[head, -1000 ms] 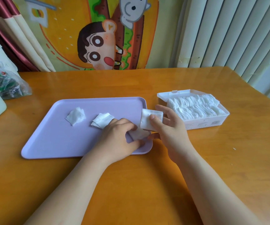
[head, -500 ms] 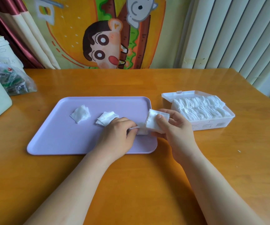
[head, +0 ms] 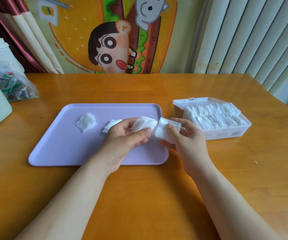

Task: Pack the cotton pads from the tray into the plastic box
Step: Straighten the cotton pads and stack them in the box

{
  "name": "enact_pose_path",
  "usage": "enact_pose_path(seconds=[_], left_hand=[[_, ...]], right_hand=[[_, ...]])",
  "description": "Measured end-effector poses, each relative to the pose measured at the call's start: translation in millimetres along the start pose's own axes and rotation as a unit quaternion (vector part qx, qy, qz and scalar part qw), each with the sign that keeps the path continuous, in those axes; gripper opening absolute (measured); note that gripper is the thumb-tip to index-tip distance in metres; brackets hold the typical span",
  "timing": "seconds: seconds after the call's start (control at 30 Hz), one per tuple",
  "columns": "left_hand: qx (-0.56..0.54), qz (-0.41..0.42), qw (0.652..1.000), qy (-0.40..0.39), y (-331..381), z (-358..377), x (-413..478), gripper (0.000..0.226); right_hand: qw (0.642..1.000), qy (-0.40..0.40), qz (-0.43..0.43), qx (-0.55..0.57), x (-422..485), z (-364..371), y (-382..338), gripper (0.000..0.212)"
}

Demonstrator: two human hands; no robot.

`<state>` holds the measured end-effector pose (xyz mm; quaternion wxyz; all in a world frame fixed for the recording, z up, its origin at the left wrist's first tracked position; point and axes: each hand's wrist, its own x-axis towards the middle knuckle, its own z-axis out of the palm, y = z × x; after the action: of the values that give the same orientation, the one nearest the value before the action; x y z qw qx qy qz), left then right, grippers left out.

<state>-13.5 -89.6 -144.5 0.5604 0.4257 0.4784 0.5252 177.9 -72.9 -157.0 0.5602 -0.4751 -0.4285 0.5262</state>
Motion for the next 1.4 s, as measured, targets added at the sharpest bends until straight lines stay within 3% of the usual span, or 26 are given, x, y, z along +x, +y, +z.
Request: enact_pose_path(seconds=[0.13, 0.23, 0.33, 0.47, 0.63, 0.83, 1.07, 1.17, 1.27, 1.4], left_hand=[[-0.010, -0.006, 1.000, 0.022, 3.7, -0.8, -2.1, 0.018], [-0.054, -0.013, 0.997, -0.045, 8.8, -2.7, -3.8, 0.025], [-0.024, 0.006, 0.997, -0.067, 3.0, 0.7, -2.7, 0.031], [0.080, 0.059, 0.995, -0.016, -7.8, 9.4, -2.4, 0.018], [0.074, 0.081, 0.993, 0.040, -7.0, 15.6, -3.5, 0.009], [0.073, 0.062, 0.994, 0.058, -10.3, 23.0, -3.7, 0.008], [0.144, 0.091, 0.979, 0.113, -12.8, 25.3, -3.2, 0.006], [0.146, 0.079, 0.979, 0.115, -12.3, 23.9, -3.5, 0.009], [0.170, 0.081, 0.976, 0.105, -9.8, 20.8, -5.3, 0.011], [0.238, 0.051, 0.970, 0.017, -8.5, 13.7, -5.3, 0.046]], right_hand=[[1.000, 0.012, -0.006, -0.015, -0.6, -1.1, 1.1, 0.015], [1.000, 0.005, -0.016, -0.026, -1.0, -0.3, 1.0, 0.017], [0.999, -0.020, -0.021, -0.027, -3.0, 2.0, -1.7, 0.021], [0.998, -0.070, -0.006, 0.003, -7.4, 4.7, -6.9, 0.029], [0.998, -0.070, -0.008, 0.004, -8.6, 6.5, -6.5, 0.023], [0.999, -0.053, -0.008, -0.003, -9.1, 8.9, 2.4, 0.029], [0.996, -0.091, 0.003, 0.013, -16.1, 13.5, -6.8, 0.032], [0.995, -0.095, -0.017, -0.031, -17.6, 14.6, -8.9, 0.039], [0.995, -0.074, -0.026, -0.058, -13.8, 9.8, -6.2, 0.026], [0.991, -0.122, -0.001, -0.060, -13.3, 6.9, -14.2, 0.029]])
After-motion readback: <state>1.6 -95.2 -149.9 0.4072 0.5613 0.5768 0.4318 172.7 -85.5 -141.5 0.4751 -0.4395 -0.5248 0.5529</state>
